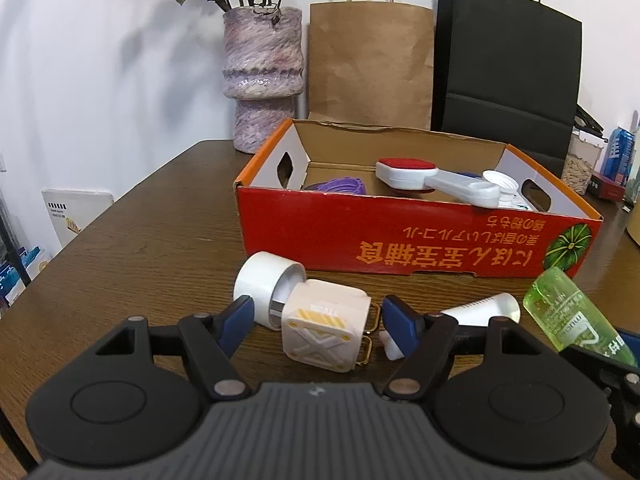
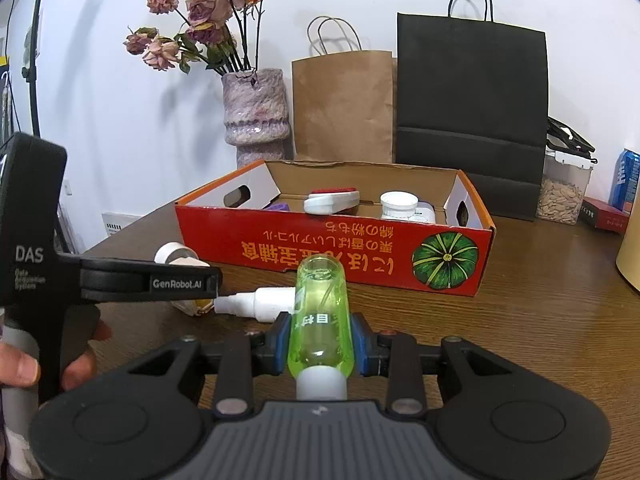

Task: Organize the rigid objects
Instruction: 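Close the left tool on the beige cube and lift it, then carry the beige cube with the left tool while the right tool carries the green bottle over the box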

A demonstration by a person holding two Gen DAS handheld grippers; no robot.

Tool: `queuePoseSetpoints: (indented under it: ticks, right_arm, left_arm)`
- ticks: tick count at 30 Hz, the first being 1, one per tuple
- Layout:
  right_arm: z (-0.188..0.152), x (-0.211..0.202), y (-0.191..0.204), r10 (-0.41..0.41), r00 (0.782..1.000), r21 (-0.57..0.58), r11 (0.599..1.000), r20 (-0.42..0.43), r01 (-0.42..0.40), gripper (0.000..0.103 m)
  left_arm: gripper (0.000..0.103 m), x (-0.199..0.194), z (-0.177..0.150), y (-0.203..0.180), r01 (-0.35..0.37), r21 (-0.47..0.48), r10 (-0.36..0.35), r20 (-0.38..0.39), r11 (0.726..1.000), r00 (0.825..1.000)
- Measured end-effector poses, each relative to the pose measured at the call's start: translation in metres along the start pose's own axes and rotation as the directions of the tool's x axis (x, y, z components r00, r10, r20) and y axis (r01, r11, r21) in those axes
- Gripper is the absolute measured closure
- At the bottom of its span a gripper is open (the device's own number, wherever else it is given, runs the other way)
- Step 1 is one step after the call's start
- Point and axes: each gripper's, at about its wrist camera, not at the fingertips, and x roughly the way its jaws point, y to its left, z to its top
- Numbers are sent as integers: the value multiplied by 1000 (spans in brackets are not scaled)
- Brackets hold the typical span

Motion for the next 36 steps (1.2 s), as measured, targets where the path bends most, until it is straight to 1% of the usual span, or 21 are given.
queuePoseSetpoints:
  ticks: [2,4,5,6,20,36]
  right_arm:
    - [0,0,0,0,1000,1,1000,1,0,73]
    - [0,0,0,0,1000,0,1000,0,0,73]
    - [0,0,0,0,1000,-1,1000,0,0,73]
    - [0,0,0,0,1000,-1,1000,0,0,73]
    - [-1,-2,1,2,1000,-2,1000,13,-2,73]
    - [0,-9,0,9,999,-11,1000,40,-9,73]
  left_arm:
    - [31,1,1,0,5,1,-5,-1,1000,1000]
    - [35,1,1,-1,8,8,-8,4,1000,1000]
    - [39,1,1,-1,11,13,-11,6,1000,1000]
    - [47,0,1,-2,15,18,-15,9,1000,1000]
    - [48,-7,-2,-3,-1,39,1,16,999,1000]
    - [48,-34,-5,-7,-6,57,1,77,998,997]
